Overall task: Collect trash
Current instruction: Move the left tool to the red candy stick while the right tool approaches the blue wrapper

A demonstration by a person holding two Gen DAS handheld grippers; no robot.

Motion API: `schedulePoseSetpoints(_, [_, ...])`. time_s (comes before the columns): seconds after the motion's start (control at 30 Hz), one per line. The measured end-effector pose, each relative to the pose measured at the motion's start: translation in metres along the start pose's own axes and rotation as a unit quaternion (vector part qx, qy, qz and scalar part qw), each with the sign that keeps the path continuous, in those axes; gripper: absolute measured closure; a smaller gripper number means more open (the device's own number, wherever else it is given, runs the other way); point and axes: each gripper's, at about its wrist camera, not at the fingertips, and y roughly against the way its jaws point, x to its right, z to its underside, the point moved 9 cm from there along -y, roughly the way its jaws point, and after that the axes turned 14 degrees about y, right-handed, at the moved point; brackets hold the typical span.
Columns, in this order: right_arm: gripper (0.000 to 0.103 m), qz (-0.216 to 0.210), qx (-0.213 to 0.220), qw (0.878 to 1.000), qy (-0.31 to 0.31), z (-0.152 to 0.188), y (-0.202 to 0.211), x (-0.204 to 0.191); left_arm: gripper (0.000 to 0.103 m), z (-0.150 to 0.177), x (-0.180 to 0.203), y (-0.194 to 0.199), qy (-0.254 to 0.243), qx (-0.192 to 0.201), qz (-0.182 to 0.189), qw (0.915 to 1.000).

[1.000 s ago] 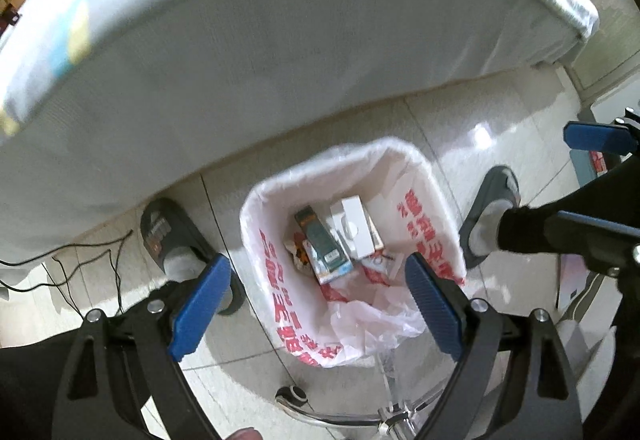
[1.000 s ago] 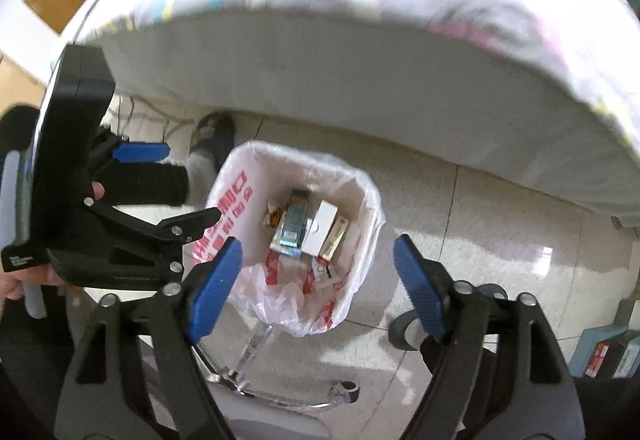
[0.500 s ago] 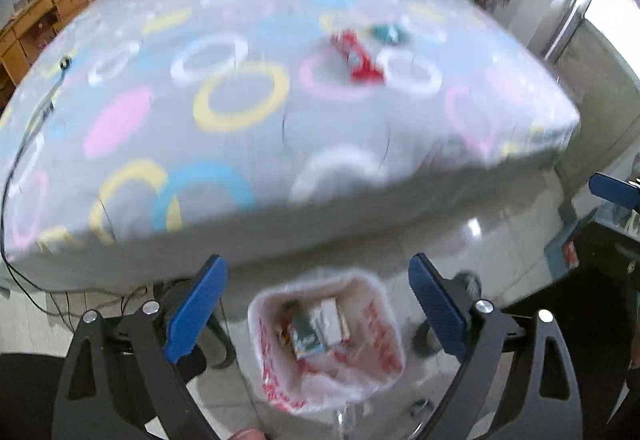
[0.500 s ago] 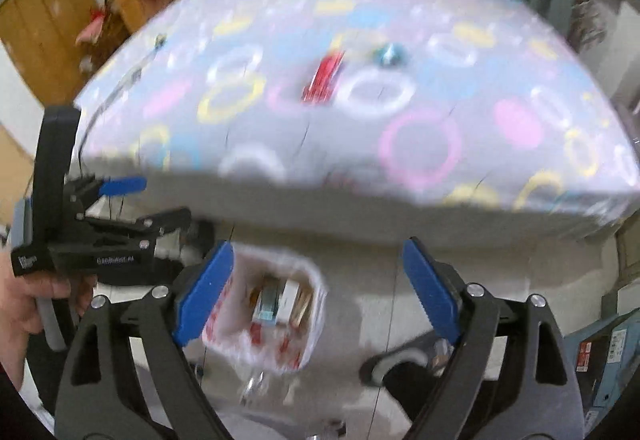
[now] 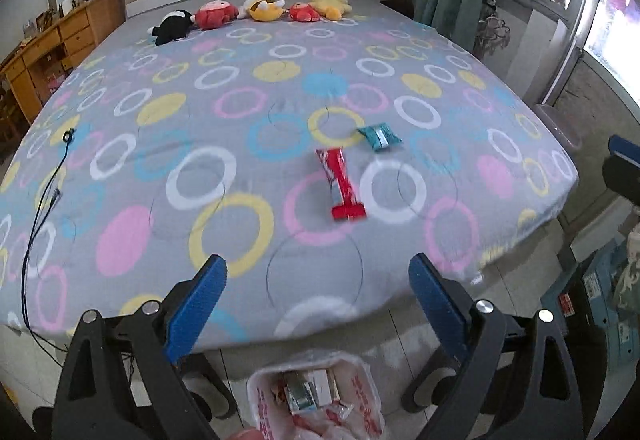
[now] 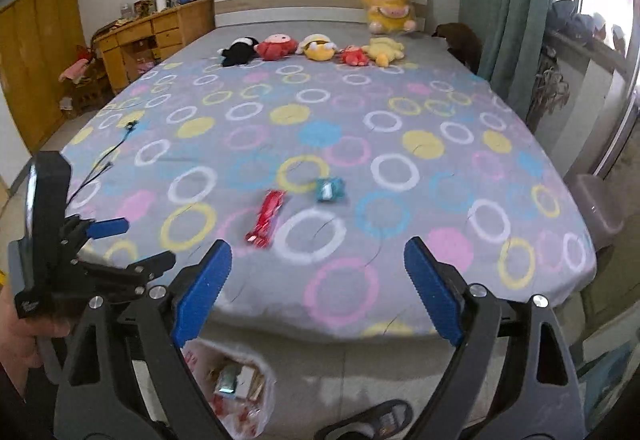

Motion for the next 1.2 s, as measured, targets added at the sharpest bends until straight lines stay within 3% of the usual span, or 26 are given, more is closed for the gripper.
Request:
schedulePoseSetpoints(0.2, [0.017,0.001,-0.012,1.0,-0.001,-0.027,-0.032,0.025,0.013,-0.022,0.014,-0.023,0.005,-0.005,-0.007,0.9999])
schedulePoseSetpoints(0.57, [0.017,-0.017,-0.045,0.999,0.018,-0.057,-0.095,0.034,0.012,-0.04,0.029,-0.081,0.011,-0.027,-0.032,0.9991])
schedulePoseSetpoints(1.2, [0.017,-0.041,-0.155,0.987,0.016,-0.039,-0.24,0.041,0.012,-0.045,0.02,-0.182,0.052,-0.07,-0.067,0.9939])
